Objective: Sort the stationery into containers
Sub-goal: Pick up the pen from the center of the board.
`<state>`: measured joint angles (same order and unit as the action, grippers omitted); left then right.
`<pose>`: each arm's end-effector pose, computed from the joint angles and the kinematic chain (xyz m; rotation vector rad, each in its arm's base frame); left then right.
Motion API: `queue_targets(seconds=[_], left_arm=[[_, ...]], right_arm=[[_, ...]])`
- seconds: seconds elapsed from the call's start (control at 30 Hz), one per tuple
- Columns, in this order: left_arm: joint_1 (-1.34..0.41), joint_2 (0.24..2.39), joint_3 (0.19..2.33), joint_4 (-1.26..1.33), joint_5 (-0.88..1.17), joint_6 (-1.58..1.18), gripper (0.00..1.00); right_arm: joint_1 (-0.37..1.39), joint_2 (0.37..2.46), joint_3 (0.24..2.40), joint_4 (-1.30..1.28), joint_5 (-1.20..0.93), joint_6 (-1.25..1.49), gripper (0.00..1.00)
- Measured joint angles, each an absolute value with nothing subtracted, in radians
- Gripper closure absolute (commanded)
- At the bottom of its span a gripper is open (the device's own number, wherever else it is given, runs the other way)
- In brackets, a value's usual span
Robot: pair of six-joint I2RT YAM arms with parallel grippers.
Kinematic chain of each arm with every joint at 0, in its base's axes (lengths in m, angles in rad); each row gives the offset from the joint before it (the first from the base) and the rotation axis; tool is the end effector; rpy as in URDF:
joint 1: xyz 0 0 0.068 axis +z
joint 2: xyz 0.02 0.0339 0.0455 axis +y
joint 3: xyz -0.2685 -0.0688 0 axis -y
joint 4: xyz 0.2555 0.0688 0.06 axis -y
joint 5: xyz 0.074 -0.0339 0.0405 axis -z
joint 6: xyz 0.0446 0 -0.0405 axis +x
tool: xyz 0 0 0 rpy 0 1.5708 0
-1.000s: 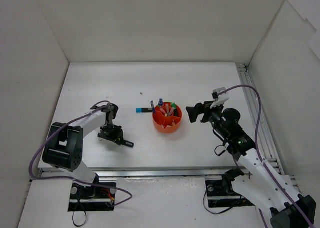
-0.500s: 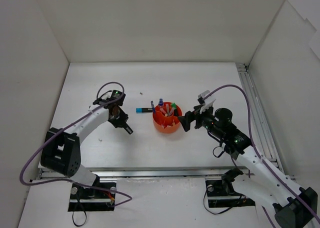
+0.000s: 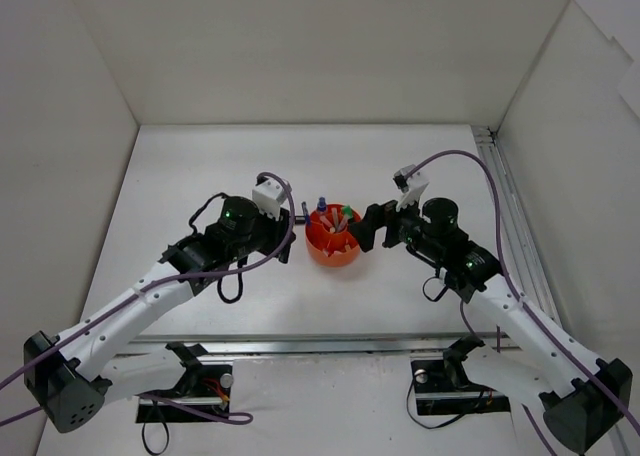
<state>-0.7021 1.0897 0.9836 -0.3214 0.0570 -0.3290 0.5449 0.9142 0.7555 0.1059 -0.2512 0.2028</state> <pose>0.1999 -0.1725 0.3350 0.4213 2.0275 -0.7080 0.1951 0.1312 0.3389 -0.4805 1.6087 0.7734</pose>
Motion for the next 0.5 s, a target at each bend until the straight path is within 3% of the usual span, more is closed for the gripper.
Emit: queue_targets(seconds=[0.5], left_arm=[[-0.876,1.226,1.038,-0.354,0.077,-0.059,1.00]], right_arm=[[0.553,1.194,0.925,0.019,-0.504,0.424,0.09]])
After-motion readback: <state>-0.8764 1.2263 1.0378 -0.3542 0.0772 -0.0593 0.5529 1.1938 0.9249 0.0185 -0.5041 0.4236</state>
